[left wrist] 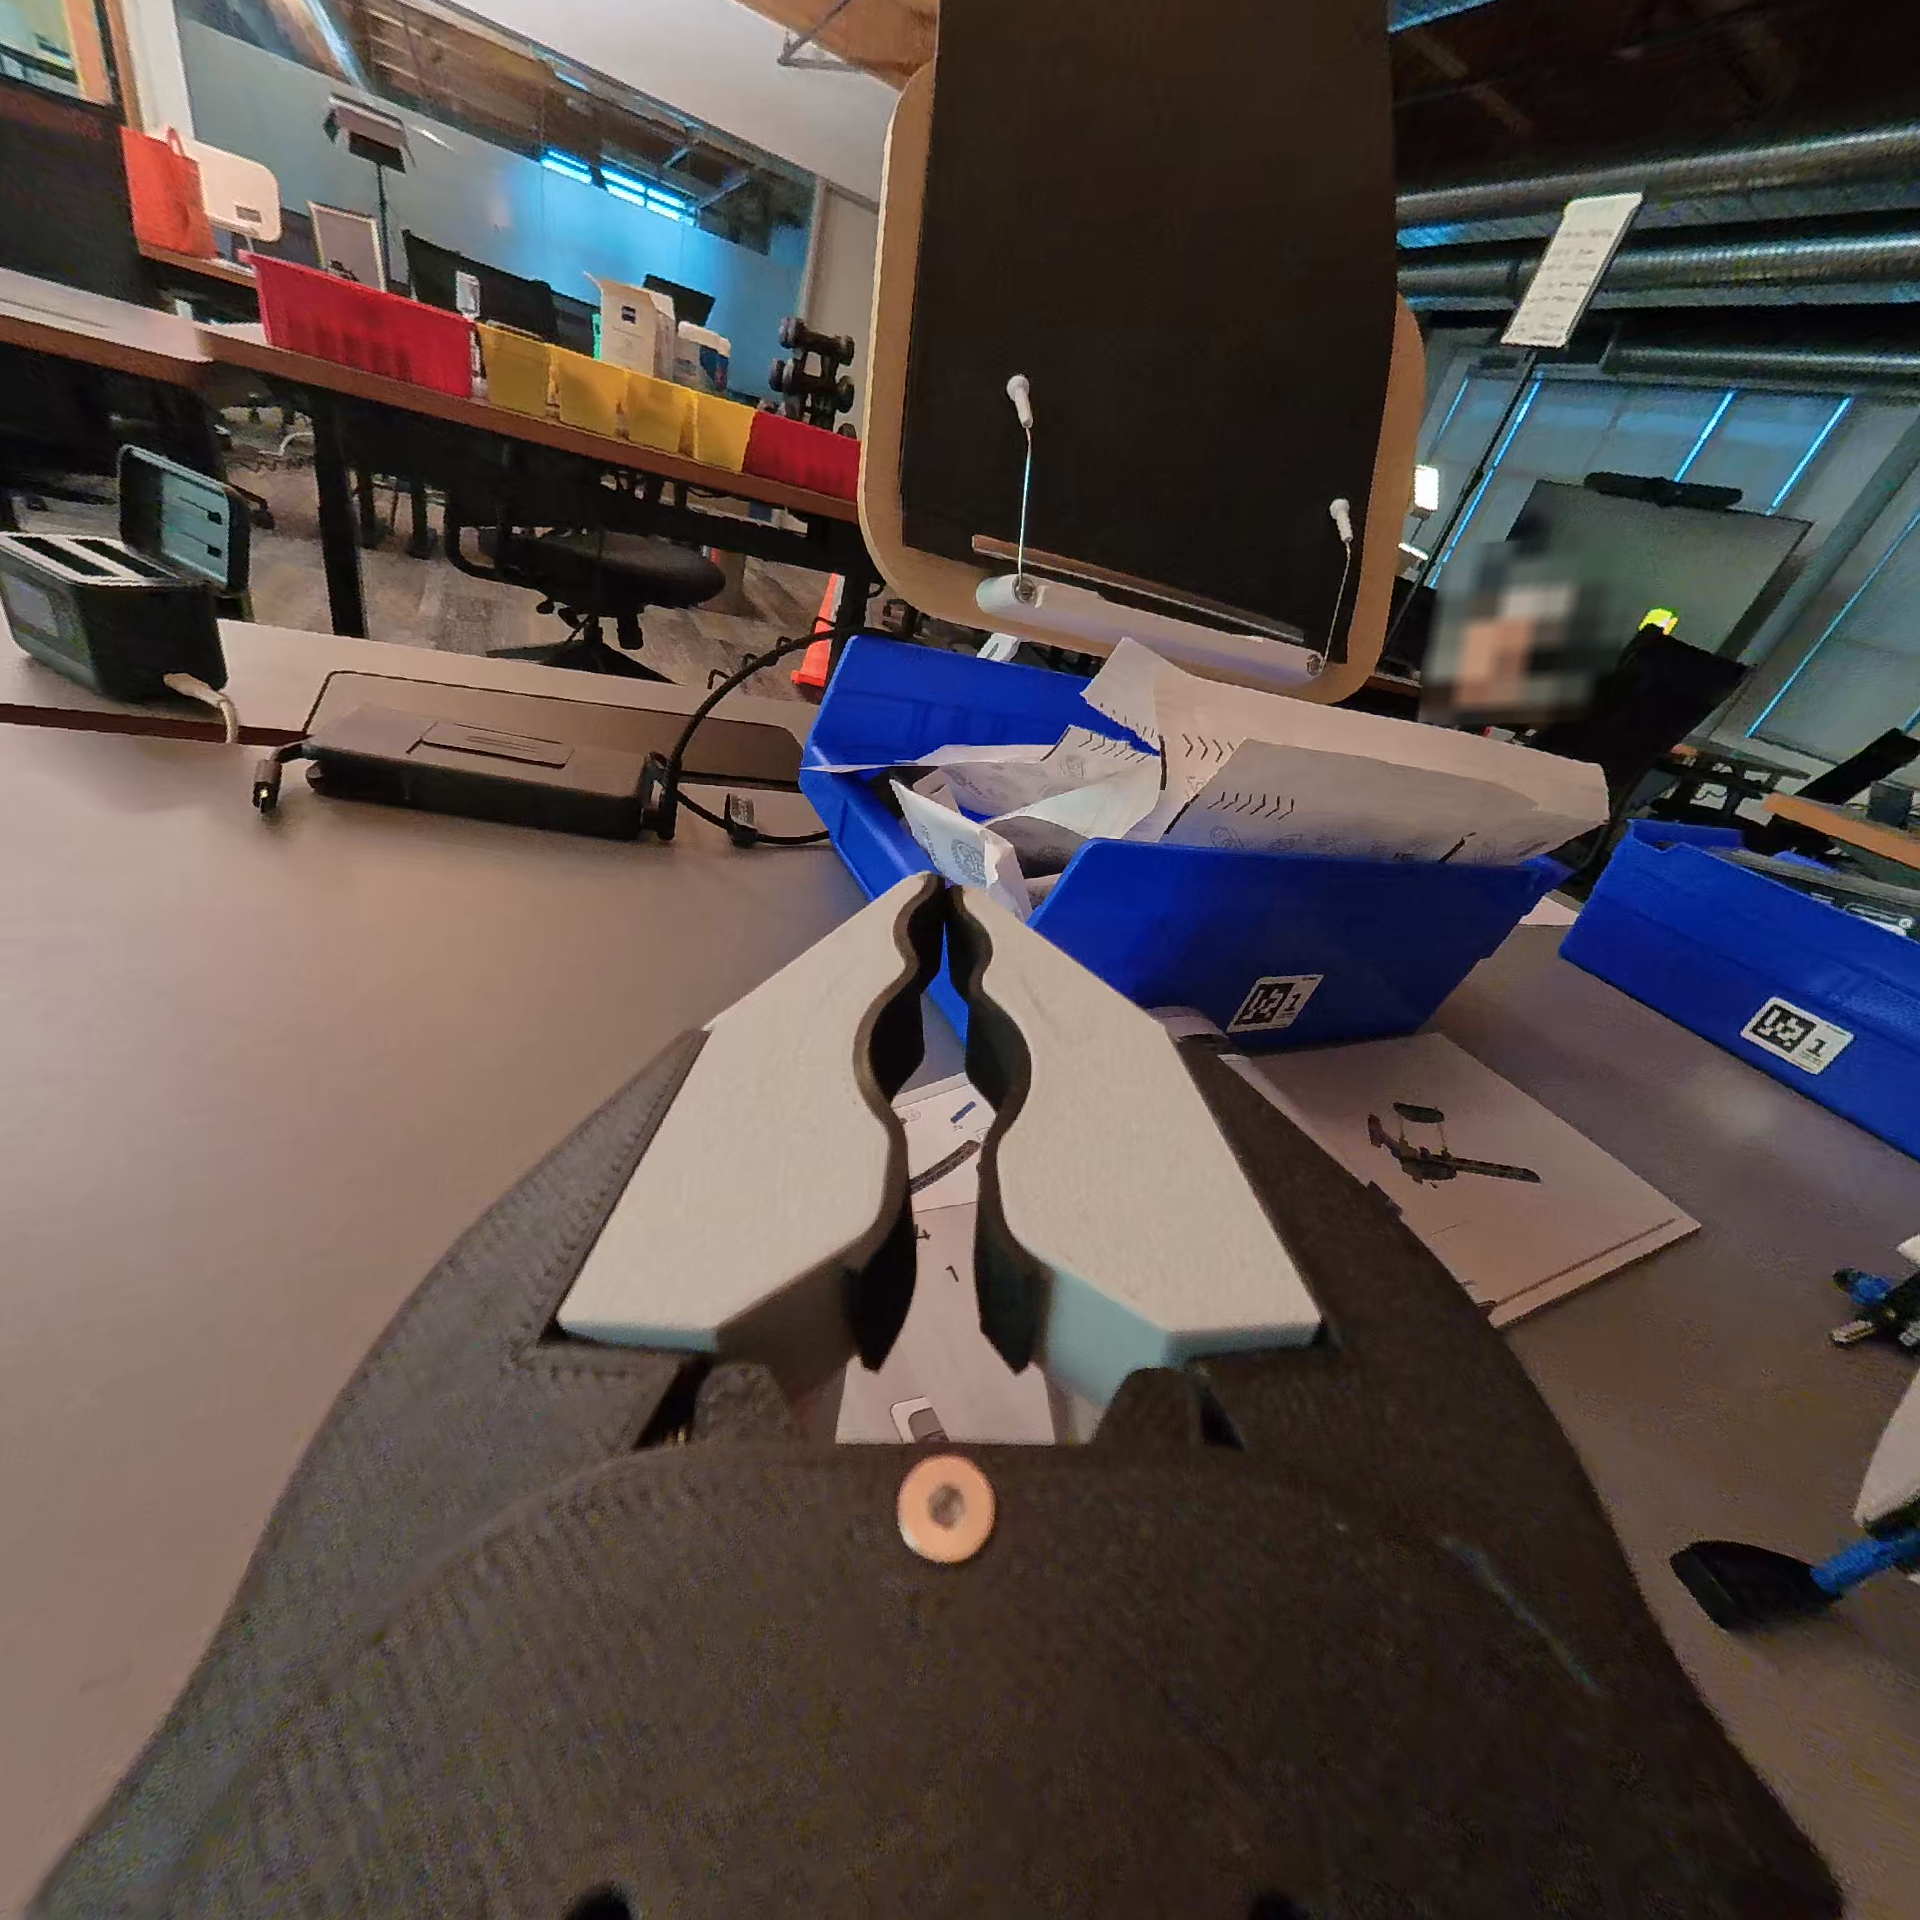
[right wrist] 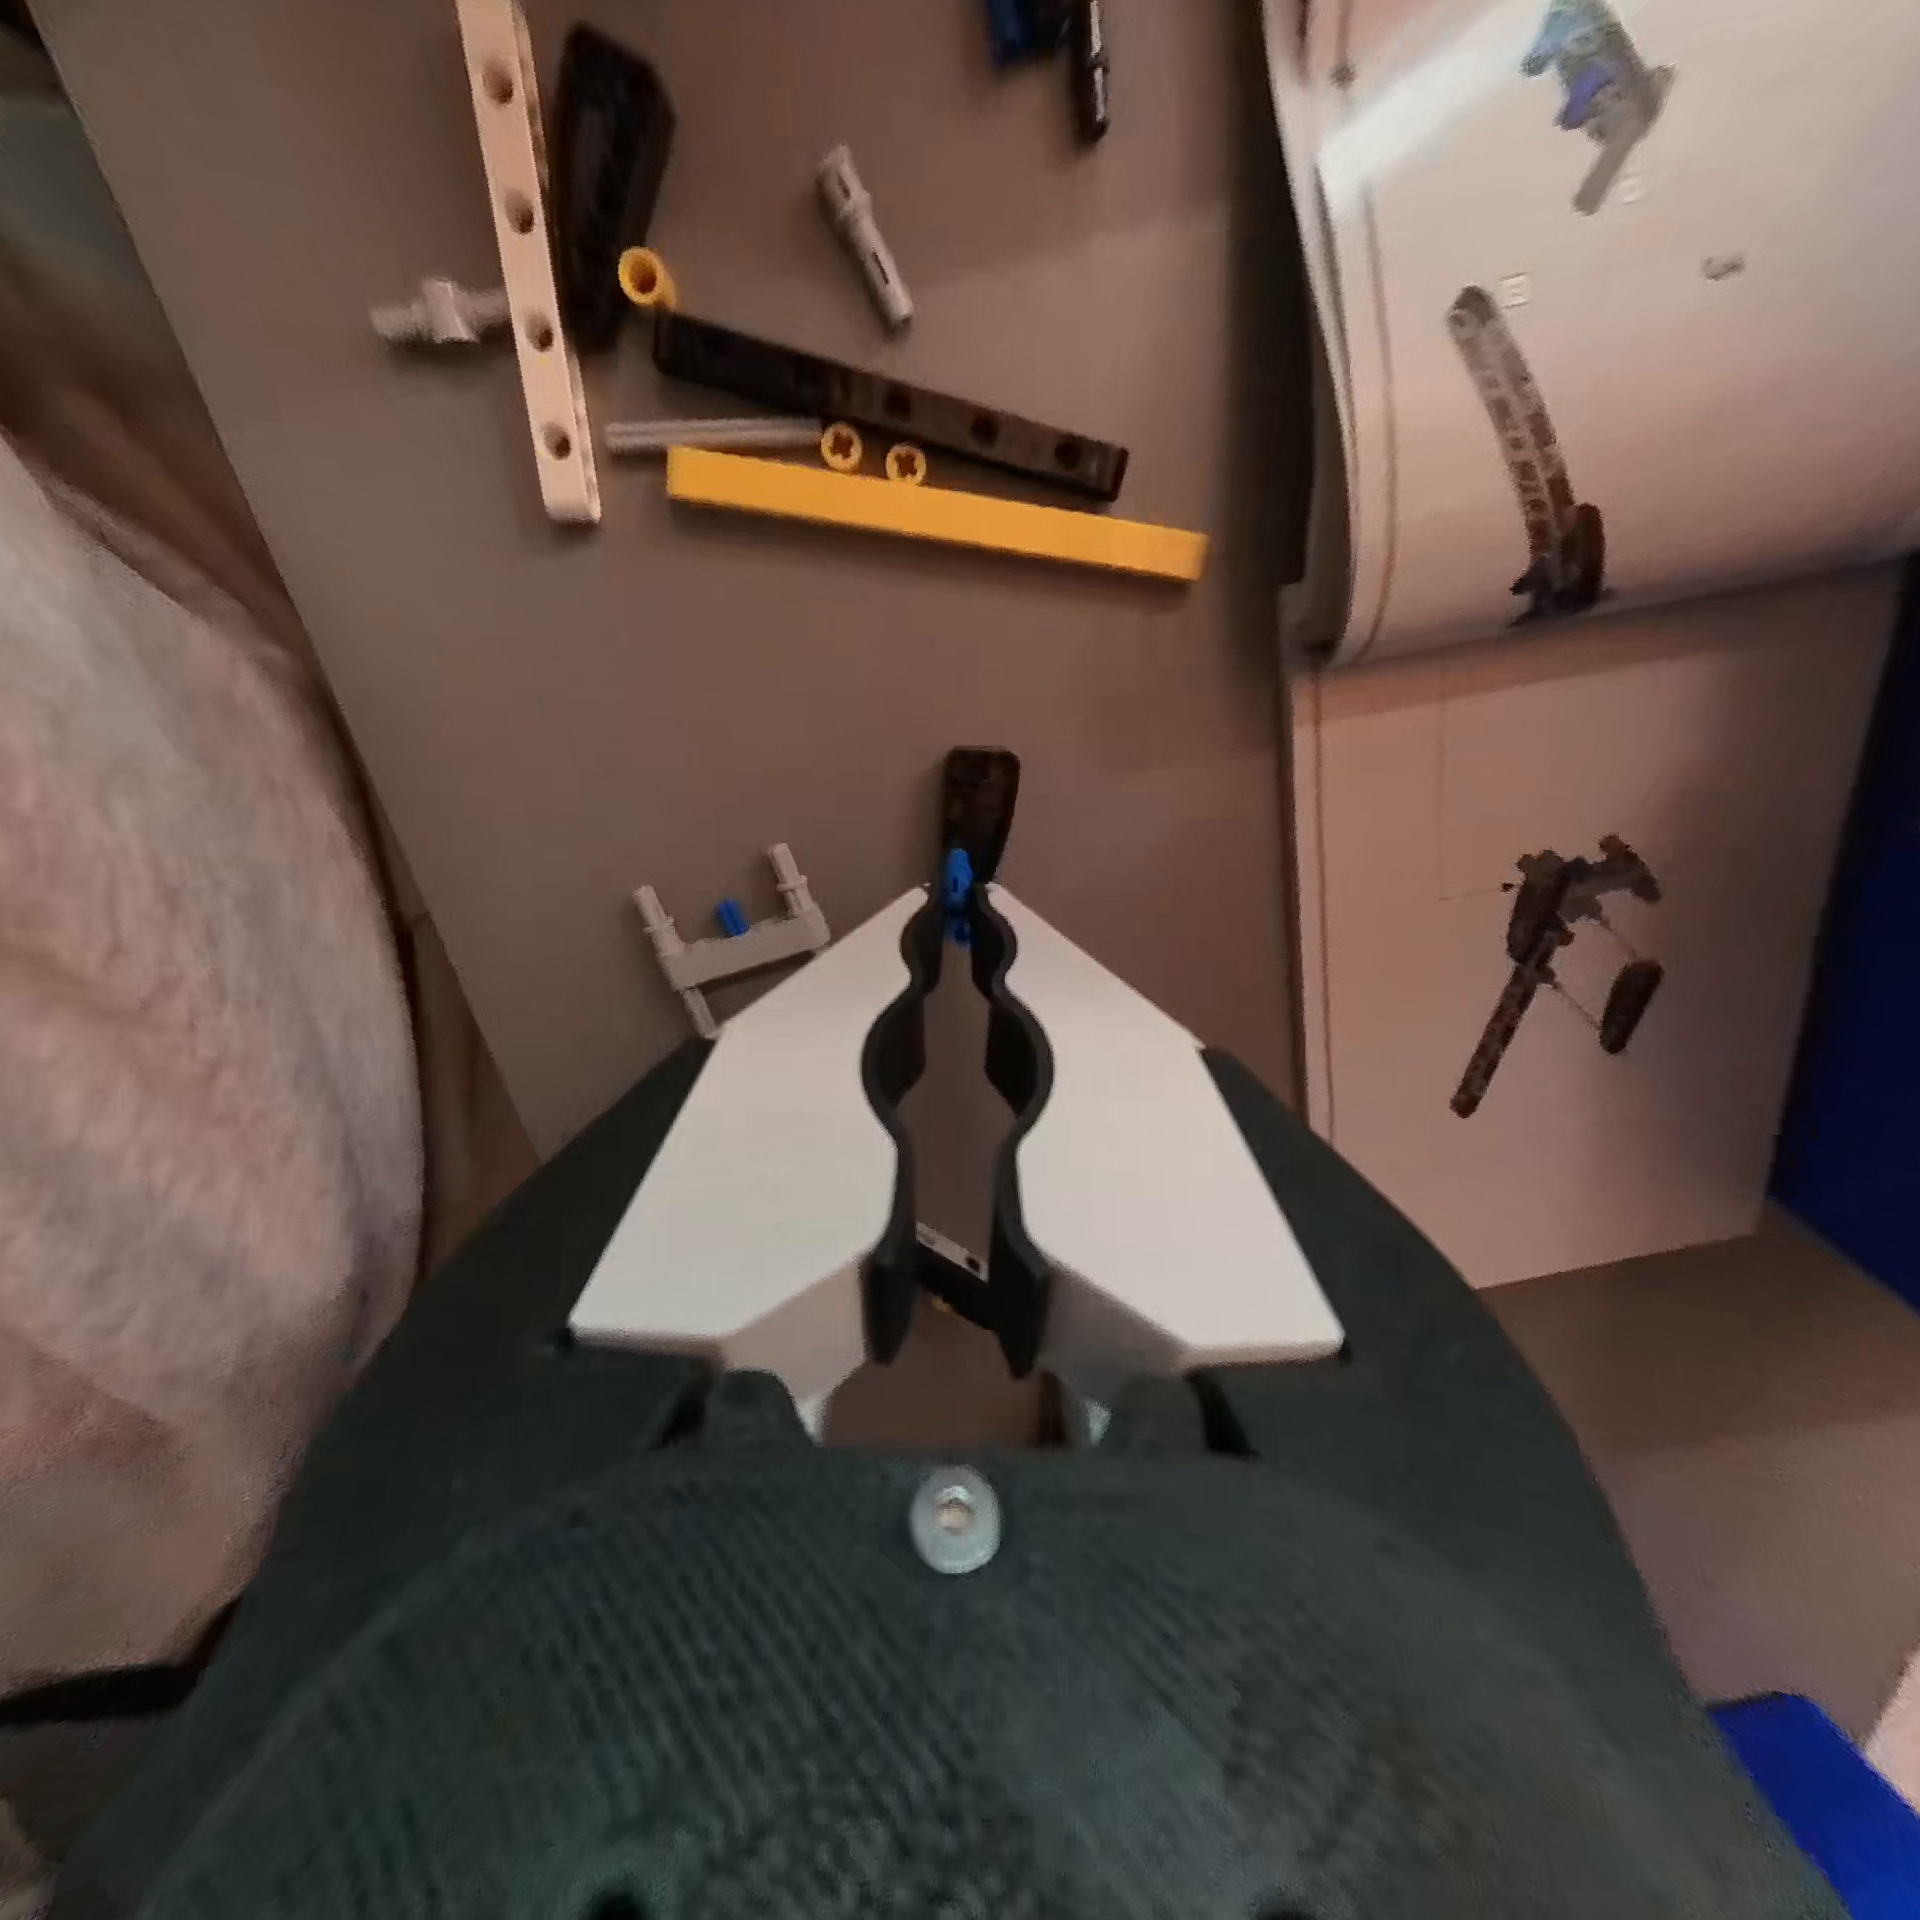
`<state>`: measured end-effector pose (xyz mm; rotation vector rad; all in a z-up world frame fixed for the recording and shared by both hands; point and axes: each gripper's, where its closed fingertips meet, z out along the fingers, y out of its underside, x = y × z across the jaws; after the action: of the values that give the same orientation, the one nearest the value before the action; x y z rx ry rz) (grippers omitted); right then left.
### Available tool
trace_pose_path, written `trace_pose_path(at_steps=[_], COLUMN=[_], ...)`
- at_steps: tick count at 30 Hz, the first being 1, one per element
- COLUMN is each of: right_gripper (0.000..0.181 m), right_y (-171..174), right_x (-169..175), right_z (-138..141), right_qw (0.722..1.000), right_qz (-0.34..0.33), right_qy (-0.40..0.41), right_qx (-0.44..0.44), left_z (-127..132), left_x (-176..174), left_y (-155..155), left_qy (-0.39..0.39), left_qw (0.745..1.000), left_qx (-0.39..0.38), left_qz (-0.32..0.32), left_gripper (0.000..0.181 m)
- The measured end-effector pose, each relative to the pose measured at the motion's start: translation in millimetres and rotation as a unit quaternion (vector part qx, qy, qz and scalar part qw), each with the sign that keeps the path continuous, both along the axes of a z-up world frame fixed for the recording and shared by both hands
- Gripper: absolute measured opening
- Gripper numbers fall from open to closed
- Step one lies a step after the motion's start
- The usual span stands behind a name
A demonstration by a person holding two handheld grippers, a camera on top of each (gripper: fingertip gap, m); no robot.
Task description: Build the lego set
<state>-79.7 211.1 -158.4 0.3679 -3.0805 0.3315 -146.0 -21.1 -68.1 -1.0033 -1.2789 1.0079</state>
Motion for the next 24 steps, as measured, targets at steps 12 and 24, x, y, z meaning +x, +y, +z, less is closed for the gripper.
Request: trace_pose_path(at_steps=[12, 24], right_gripper=[0.003, 0.003], right_y=[-2.1, -8.3], right_x=[-1.4, -2.1], right_z=[-8.5, -8.0], right_qw=[0.997, 0.997], right_qz=[0.039, 0.047], right_qy=[0.002, -0.006], right_qx=[0.059, 0.066], left_z=[-0.9, -2.4], left_x=[-0.7, -0.7], left_y=[-3.2, -5.4], left_qy=[0.002, 0.001], left_qw=[1.000, 1.000], left_qx=[0.013, 0.021], left_qz=[-0.001, -0.001], left_gripper=[0.000, 0.000])
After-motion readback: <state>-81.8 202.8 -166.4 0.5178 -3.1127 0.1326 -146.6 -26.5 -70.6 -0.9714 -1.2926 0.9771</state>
